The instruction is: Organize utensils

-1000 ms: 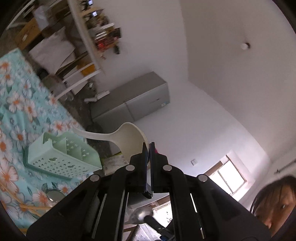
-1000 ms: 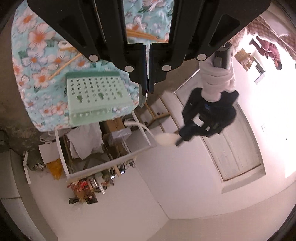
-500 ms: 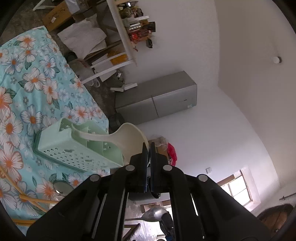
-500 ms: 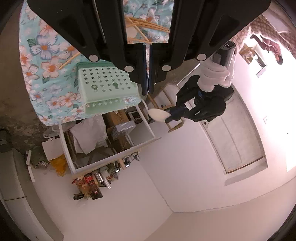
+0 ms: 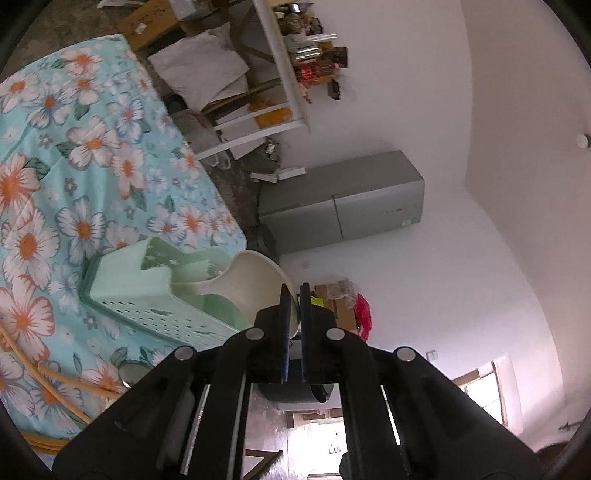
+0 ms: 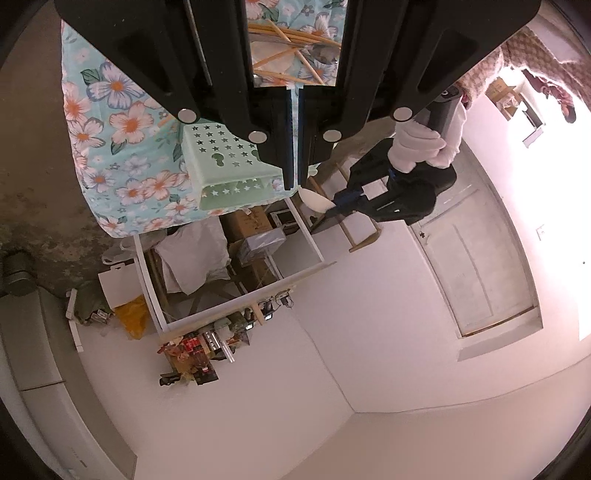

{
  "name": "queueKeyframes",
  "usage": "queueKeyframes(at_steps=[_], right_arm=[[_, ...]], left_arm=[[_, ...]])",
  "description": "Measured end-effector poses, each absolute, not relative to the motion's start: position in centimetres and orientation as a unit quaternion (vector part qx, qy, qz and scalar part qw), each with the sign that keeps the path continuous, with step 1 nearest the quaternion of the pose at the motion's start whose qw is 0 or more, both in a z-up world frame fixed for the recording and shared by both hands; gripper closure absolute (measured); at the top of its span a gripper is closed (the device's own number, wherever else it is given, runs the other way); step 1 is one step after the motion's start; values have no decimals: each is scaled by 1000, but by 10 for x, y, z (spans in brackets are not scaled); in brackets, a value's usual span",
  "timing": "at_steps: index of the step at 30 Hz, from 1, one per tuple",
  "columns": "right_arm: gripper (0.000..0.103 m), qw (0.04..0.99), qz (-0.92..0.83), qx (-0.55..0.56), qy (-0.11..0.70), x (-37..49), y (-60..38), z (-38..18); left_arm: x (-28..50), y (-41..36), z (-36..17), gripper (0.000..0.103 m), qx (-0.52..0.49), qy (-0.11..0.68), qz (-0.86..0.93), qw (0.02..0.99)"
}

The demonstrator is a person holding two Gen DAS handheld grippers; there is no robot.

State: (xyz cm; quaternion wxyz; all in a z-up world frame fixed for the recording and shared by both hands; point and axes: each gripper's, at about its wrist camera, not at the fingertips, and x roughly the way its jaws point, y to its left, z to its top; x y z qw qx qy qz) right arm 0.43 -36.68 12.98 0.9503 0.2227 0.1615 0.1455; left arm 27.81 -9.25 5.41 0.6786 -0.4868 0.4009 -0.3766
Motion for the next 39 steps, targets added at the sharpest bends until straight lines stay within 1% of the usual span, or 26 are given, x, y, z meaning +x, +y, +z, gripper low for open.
queueKeyframes(at_steps=[1, 2, 4, 6, 8, 9, 11, 15, 19, 24, 29, 34, 36, 39], right_arm=[[101, 950, 145, 223, 163, 5, -367, 129], [101, 950, 144, 224, 166, 5, -367, 127], [101, 948, 141, 225, 173, 7, -367, 123], [101, 947, 141, 227, 179, 9, -367, 120], [101, 945, 140, 229, 187, 11, -366, 116], [101, 944, 139, 230, 193, 13, -365, 114], [101, 942, 139, 231, 198, 15, -364, 111], [101, 942, 138, 224, 209, 17, -359, 107], [99, 941, 135, 215, 225, 22, -354, 104], [99, 939, 135, 208, 240, 27, -344, 102], [99, 937, 134, 209, 246, 26, -336, 100], [99, 937, 127, 207, 250, 21, -336, 100], [99, 938, 124, 206, 249, 18, -338, 100], [99, 936, 121, 210, 254, 19, -342, 98]], left_arm=[[279, -92, 52, 90, -488, 402, -376, 678], [279, -90, 51, 75, -489, 403, -372, 678], [278, -87, 52, 65, -487, 400, -366, 685], [276, -87, 55, 58, -481, 396, -372, 688], [272, -86, 60, 48, -474, 390, -378, 693], [270, -85, 64, 45, -468, 383, -382, 699], [266, -84, 69, 34, -456, 374, -390, 707], [257, -82, 76, 26, -434, 364, -405, 717], [242, -76, 78, 19, -413, 352, -425, 725], [233, -66, 87, 18, -406, 319, -449, 729], [260, -84, 79, 18, -416, 351, -465, 698], [290, -97, 37, 18, -460, 417, -432, 654], [288, -95, 31, 18, -472, 413, -436, 646], [279, -92, 37, 18, -466, 398, -448, 651]])
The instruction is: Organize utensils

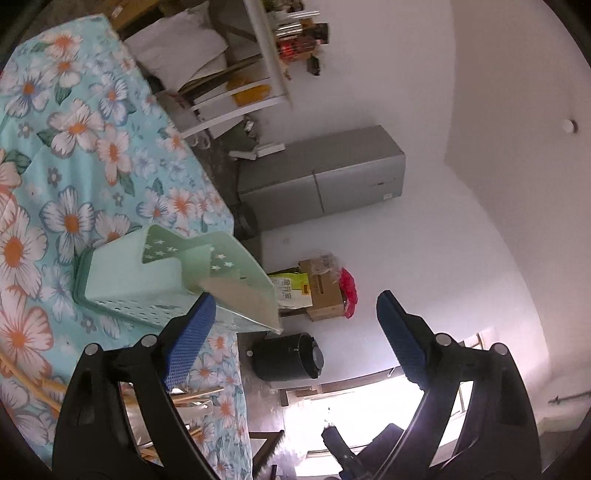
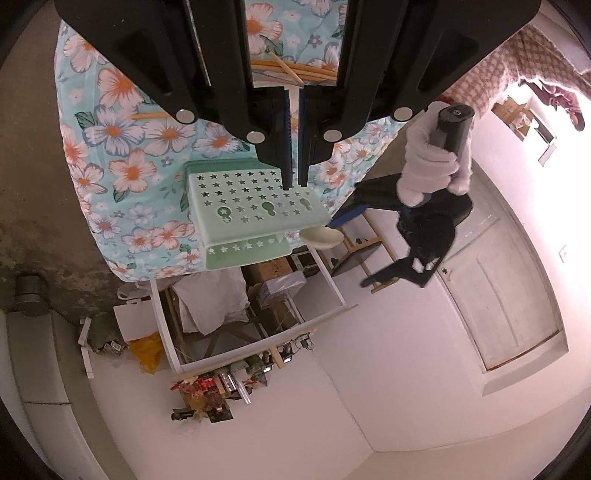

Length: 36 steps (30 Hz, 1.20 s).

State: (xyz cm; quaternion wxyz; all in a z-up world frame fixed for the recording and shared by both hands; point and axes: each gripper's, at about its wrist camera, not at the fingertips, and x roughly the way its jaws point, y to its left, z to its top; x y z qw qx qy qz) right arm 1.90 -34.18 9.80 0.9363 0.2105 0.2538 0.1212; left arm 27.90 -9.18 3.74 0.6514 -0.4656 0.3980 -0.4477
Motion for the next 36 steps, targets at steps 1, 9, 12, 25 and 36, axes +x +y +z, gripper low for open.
queueKeyframes(at_steps=[1, 9, 12, 25, 36], right_arm=[[99, 935, 120, 213, 257, 20, -343, 96], [99, 932, 147, 149, 297, 27, -309, 78], [72, 913, 182, 92, 353, 32, -278, 53], [25, 912, 2, 87, 401, 96, -253, -8], [6, 897, -68, 47, 434, 161, -239, -40]], left_arm=[[276, -90, 42, 18, -462, 391, -455, 653], [236, -63, 71, 18, -405, 338, -475, 704], [213, -48, 61, 18, -377, 339, -458, 730], [156, -4, 6, 18, -336, 366, -364, 788], [148, 3, -6, 18, -330, 377, -343, 795]])
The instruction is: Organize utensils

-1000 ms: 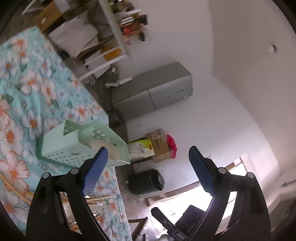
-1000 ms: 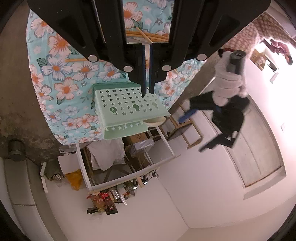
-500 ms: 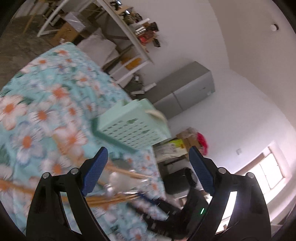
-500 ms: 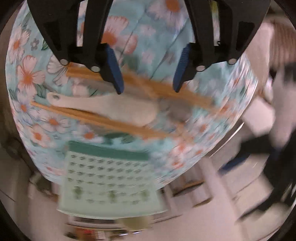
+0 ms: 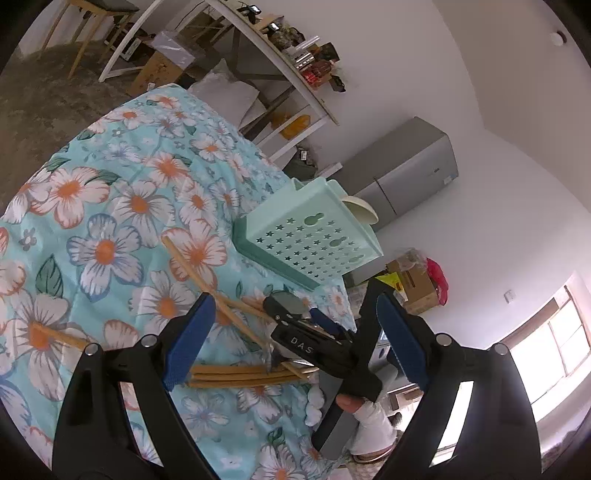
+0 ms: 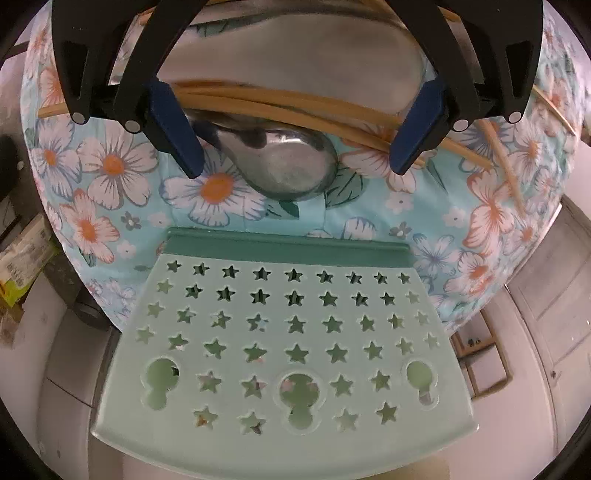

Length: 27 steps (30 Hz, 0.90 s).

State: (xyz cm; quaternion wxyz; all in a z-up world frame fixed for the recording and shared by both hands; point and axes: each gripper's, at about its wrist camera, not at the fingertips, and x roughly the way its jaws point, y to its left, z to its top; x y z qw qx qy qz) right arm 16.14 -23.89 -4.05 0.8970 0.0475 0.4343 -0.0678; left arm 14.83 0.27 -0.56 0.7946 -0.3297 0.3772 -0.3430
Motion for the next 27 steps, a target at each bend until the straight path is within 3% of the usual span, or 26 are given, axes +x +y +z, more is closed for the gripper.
queueKeyframes(at_steps=[27], right_arm=[[6, 897, -64, 54, 434, 160, -241, -42]], left_arm=[[156, -23, -8, 18, -326, 390, -382, 772]])
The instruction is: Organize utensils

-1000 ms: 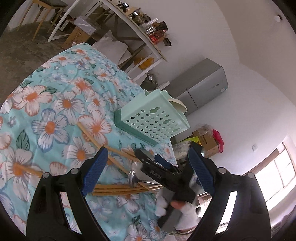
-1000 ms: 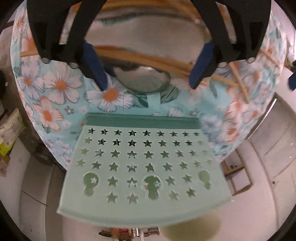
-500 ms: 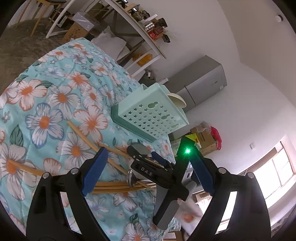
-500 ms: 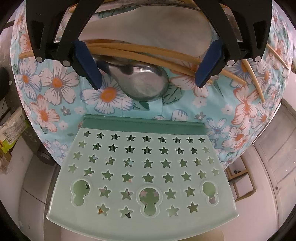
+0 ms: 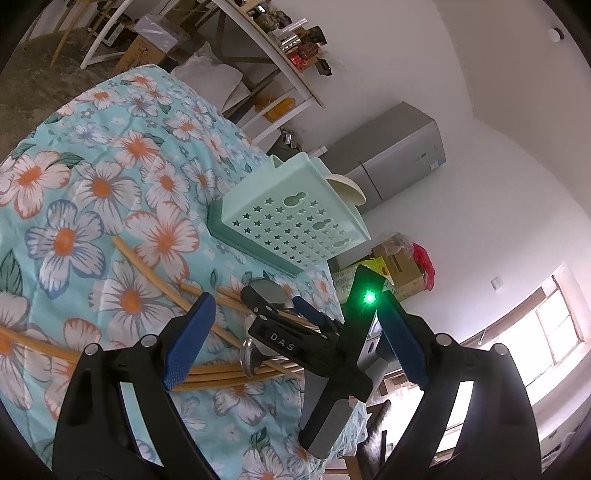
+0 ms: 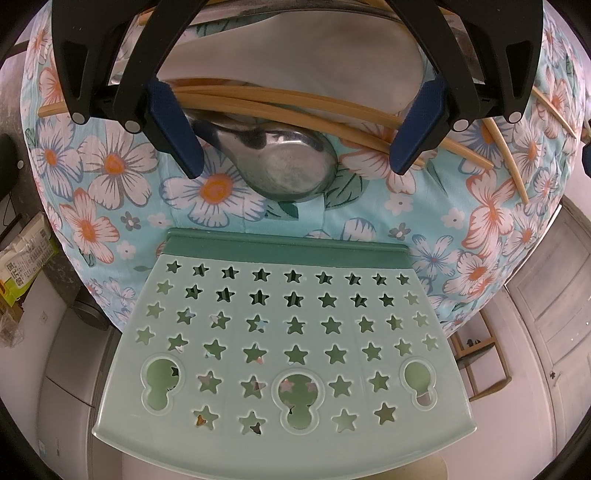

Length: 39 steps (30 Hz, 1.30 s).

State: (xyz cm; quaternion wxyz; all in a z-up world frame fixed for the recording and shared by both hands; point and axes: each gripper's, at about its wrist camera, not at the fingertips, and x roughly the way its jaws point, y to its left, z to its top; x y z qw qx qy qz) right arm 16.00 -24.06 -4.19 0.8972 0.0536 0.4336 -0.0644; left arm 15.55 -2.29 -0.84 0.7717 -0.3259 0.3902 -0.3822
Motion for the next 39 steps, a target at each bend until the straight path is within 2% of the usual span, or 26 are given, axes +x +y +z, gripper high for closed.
queueKeyframes(at_steps=[39], right_arm=[[6, 897, -65, 54, 433, 161, -240, -42]], left_arm=[[152, -22, -4, 18, -324, 394, -380, 772]])
